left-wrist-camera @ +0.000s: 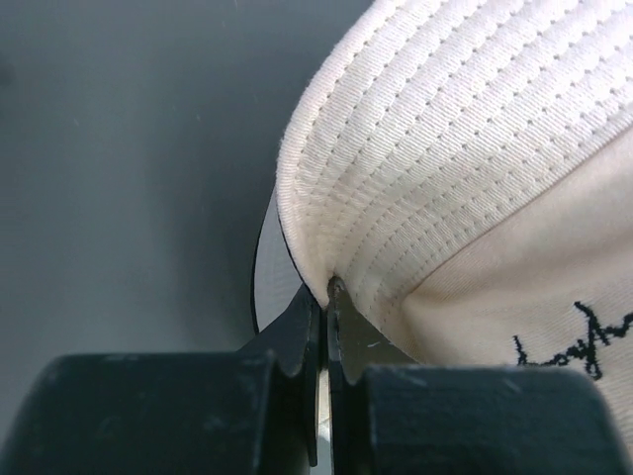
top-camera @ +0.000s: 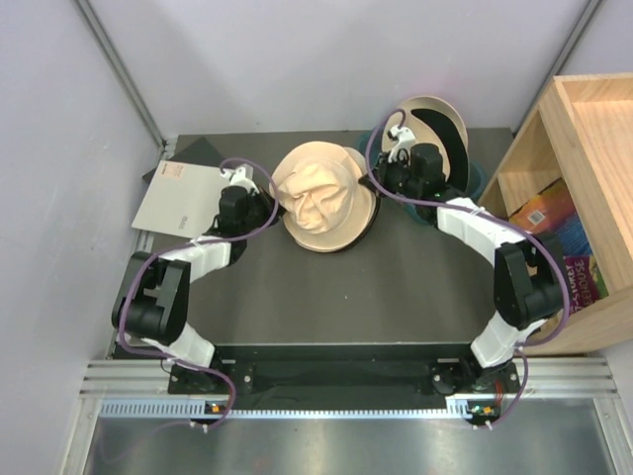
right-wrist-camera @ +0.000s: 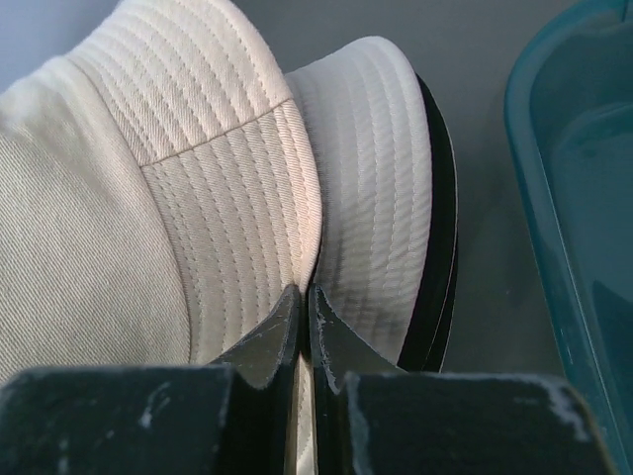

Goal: Stack the hats

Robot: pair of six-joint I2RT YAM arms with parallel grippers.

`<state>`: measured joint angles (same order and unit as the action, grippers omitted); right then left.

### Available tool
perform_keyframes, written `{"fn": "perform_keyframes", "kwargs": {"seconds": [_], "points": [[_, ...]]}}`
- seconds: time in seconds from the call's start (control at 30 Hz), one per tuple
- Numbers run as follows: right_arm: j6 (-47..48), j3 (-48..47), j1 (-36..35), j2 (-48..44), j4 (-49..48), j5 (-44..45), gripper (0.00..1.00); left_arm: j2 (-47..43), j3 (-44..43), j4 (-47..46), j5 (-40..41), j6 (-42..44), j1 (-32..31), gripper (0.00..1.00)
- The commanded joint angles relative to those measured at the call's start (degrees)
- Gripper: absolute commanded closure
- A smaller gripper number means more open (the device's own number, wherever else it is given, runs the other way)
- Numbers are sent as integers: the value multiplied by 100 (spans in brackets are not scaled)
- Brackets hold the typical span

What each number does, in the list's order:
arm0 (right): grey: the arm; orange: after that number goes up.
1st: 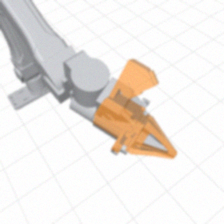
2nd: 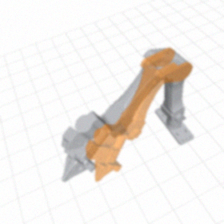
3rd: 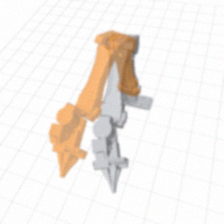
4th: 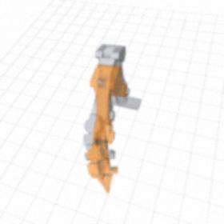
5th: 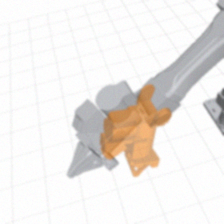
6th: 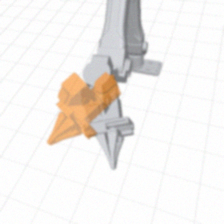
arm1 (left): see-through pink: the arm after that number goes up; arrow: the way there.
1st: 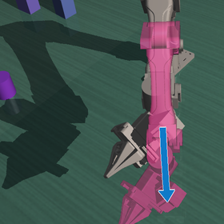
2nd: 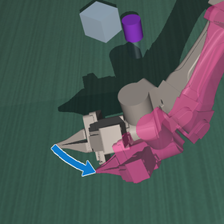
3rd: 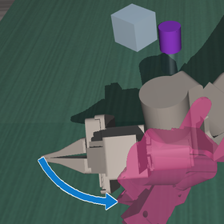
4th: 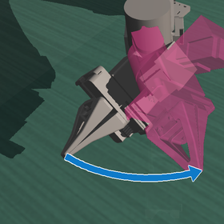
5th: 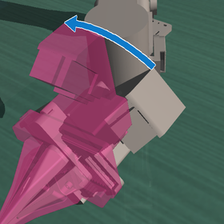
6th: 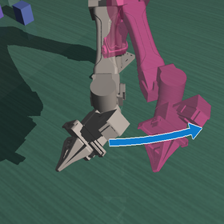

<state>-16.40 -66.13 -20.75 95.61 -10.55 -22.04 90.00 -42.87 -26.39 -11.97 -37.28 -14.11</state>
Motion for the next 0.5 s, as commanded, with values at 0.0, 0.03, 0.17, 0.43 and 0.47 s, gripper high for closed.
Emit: {"fn": "perform_keyframes", "kwargs": {"seconds": [0.0, 0.03, 0.17, 0.43, 0.47], "points": [[235, 161, -323, -236, 799, 807, 100, 237, -581, 485, 581, 291, 57, 97], [182, 283, -376, -306, 835, 833, 100, 290, -739, 503, 590, 282, 110, 95], [-117, 627, -649, -884, 949, 798, 100, 580, -995, 398, 354, 169, 268, 80], [-399, 496, -492, -1729, 1511, 745, 67, 800, -1180, 205, 10, 89, 444, 37], [-381, 435, -448, -1800, 1564, 745, 60, 783, -1171, 205, 19, 89, 444, 36]]}}
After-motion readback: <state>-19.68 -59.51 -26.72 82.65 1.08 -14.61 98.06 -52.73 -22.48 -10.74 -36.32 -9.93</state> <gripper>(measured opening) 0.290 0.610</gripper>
